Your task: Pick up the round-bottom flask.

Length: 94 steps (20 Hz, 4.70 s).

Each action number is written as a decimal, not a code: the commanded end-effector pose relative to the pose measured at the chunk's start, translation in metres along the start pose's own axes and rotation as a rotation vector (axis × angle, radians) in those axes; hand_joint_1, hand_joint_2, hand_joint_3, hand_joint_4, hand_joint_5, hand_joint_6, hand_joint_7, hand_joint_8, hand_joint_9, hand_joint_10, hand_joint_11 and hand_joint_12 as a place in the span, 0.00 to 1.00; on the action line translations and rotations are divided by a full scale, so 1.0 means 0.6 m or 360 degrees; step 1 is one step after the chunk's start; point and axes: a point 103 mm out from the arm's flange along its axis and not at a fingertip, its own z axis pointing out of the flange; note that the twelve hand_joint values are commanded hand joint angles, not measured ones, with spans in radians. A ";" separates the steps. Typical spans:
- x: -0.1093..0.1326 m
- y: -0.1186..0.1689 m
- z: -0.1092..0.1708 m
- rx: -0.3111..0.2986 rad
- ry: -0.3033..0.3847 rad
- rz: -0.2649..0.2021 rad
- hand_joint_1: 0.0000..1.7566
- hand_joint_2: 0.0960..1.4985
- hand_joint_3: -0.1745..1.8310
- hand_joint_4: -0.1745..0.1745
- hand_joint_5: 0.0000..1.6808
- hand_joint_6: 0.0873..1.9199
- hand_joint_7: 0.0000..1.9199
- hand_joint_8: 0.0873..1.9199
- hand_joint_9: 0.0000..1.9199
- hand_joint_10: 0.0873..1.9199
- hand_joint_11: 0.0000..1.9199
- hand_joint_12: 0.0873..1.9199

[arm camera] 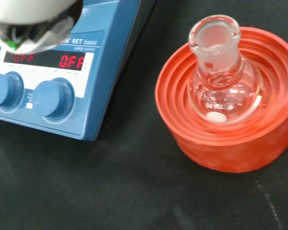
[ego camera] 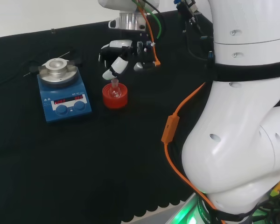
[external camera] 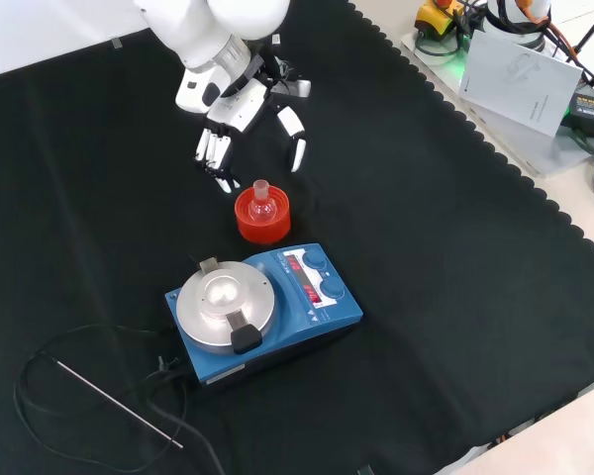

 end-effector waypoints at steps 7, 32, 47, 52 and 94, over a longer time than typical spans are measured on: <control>-0.013 -0.007 0.001 0.0019 -0.0143 0.0087 0.48 0.19 0.50 0.02 0.13 0.46 0.25 0.50 0.24 0.50 0.13 0.76; -0.029 -0.009 0.051 0.0204 -0.0249 0.0129 0.47 0.19 0.50 0.03 0.14 0.46 0.25 0.49 0.27 0.49 0.16 0.75; -0.030 -0.010 0.060 0.0199 -0.0302 0.0126 0.46 0.19 0.50 0.02 0.17 0.48 0.29 0.48 0.33 0.47 0.24 0.73; -0.034 -0.015 0.069 0.0209 -0.0309 0.0118 0.47 0.19 0.50 0.01 0.18 0.49 0.32 0.48 0.38 0.45 0.29 0.71; -0.071 0.021 0.053 0.0184 -0.0424 0.0194 0.57 0.18 0.54 0.00 0.41 0.54 0.53 0.44 0.63 0.35 0.52 0.62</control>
